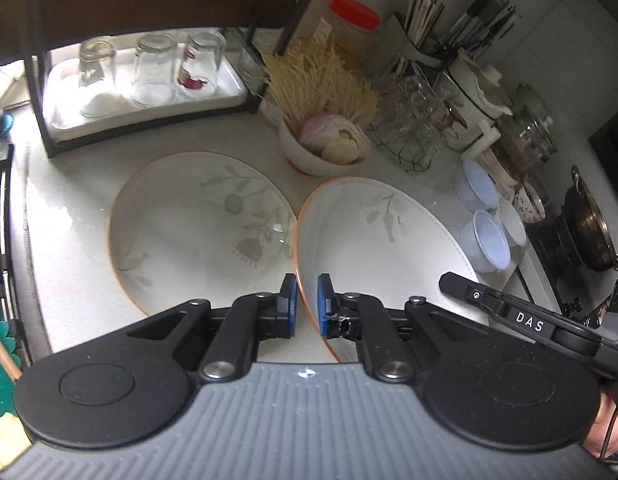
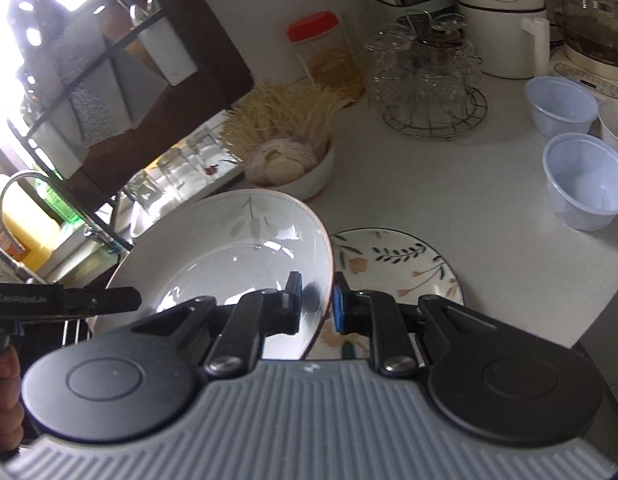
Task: Organize plates and bowls
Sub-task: 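Lift the white plate with both tools and carry it over the floral plate, then lower the white plate onto the floral plate and open both tools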
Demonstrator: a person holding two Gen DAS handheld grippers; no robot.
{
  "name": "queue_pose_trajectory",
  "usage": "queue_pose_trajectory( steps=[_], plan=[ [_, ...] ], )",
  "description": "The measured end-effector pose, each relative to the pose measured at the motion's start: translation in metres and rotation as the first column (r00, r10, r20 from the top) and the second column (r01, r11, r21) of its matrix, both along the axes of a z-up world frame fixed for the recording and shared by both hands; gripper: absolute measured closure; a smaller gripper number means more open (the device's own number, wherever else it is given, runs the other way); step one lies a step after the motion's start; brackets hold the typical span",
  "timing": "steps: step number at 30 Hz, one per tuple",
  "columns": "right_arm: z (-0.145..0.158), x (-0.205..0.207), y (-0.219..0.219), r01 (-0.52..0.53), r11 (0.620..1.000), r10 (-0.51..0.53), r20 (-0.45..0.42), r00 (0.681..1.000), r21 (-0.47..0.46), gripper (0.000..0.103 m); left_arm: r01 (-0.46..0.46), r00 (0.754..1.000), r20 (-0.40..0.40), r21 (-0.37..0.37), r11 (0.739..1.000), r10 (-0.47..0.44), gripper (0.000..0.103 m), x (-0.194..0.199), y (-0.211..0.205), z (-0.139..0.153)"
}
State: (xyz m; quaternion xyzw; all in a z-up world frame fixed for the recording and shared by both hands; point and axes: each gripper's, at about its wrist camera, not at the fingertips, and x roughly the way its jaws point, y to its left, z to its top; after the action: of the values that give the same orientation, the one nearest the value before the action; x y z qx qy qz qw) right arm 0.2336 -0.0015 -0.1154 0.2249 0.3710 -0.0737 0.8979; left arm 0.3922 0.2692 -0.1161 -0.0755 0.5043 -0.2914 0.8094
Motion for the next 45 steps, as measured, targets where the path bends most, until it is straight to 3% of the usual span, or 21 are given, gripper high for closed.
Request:
queue_pose_trajectory(
  steps=[20, 30, 45],
  plan=[
    [-0.038, 0.019, -0.053, -0.01, 1.0, 0.007, -0.179, 0.984, -0.019, 0.084, 0.033, 0.986, -0.165, 0.084, 0.996, -0.018, 0.091, 0.018, -0.073, -0.063],
    [-0.047, 0.025, -0.062, -0.056, 0.995, 0.037, -0.212, 0.976, -0.084, 0.082, 0.063, 0.978, -0.206, 0.131, 0.989, -0.035, 0.09, 0.019, -0.097, -0.072],
    [-0.063, 0.034, -0.066, -0.092, 0.994, 0.076, -0.227, 0.971, -0.062, 0.076, 0.049, 0.97, -0.244, 0.177, 0.983, -0.005, 0.09, 0.024, -0.105, -0.08]
  ],
)
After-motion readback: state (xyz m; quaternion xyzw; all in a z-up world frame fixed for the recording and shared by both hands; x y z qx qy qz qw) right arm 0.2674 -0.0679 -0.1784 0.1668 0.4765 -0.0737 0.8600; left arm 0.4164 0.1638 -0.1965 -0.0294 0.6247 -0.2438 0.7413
